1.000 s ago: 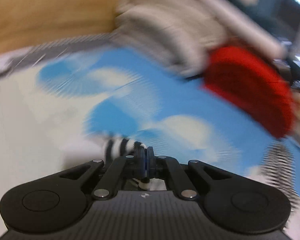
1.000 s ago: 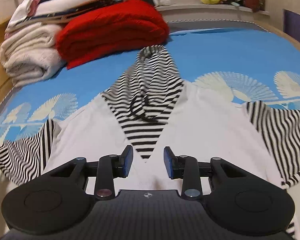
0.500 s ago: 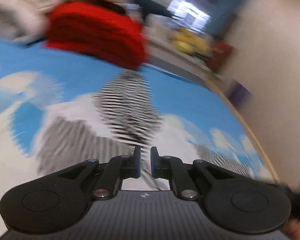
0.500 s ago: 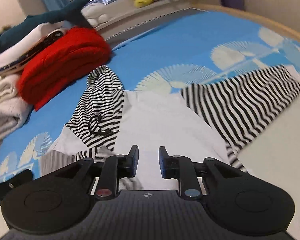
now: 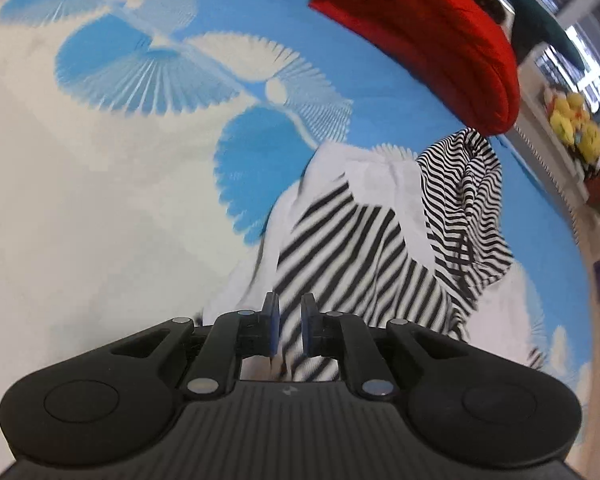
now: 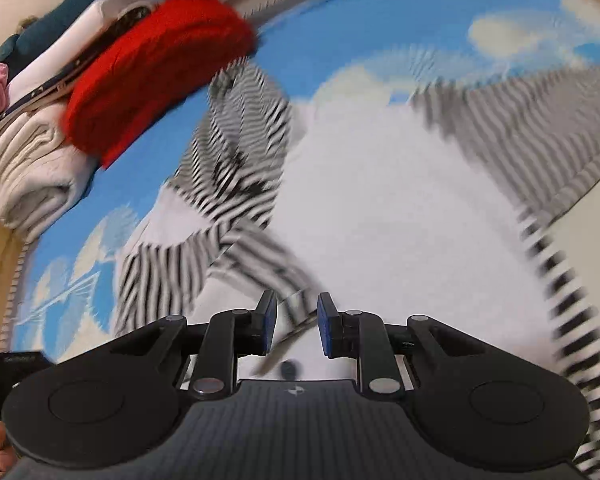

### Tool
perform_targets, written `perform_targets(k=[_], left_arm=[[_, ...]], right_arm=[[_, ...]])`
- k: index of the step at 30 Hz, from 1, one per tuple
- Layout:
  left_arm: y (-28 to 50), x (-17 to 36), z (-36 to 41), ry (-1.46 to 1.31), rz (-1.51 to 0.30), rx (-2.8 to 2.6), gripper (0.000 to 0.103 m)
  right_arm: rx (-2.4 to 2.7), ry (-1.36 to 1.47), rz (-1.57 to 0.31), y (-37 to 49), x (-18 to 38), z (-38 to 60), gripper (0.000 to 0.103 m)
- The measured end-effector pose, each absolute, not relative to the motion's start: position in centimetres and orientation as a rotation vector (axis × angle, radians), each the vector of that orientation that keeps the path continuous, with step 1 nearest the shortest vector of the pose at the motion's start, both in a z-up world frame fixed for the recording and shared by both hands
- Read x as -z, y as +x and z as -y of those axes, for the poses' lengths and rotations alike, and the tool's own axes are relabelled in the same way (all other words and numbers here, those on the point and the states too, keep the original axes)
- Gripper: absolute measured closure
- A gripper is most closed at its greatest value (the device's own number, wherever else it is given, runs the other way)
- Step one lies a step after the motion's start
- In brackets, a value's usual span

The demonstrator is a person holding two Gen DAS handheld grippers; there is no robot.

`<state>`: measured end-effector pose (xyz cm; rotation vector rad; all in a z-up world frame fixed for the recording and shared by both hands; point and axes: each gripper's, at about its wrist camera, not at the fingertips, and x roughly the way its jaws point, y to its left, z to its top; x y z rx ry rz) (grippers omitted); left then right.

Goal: Fold small clothes

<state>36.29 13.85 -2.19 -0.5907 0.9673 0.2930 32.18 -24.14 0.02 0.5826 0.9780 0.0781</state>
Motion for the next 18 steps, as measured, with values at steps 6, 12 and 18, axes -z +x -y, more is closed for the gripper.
perform_targets(k=[6,12,18], left_arm=[[39.0,2.2,-9.3,-0.274,-1.009,-0.135,0.093],[39.8,2.9,-6.7,-0.169,-1.024,-0.028,0.089],[39.7,3.4,-7.1,-0.154,-1.041,-0.056,0.089]], right_arm=[[-0.088,0.696,-1.157,35.0,4.5,21.5,0.080],[-0.135,0.712,-1.193,35.8,5.6,19.8,0.096],[-0.111,0.970,-0.729,34.0,0.4,25.6,0.100]])
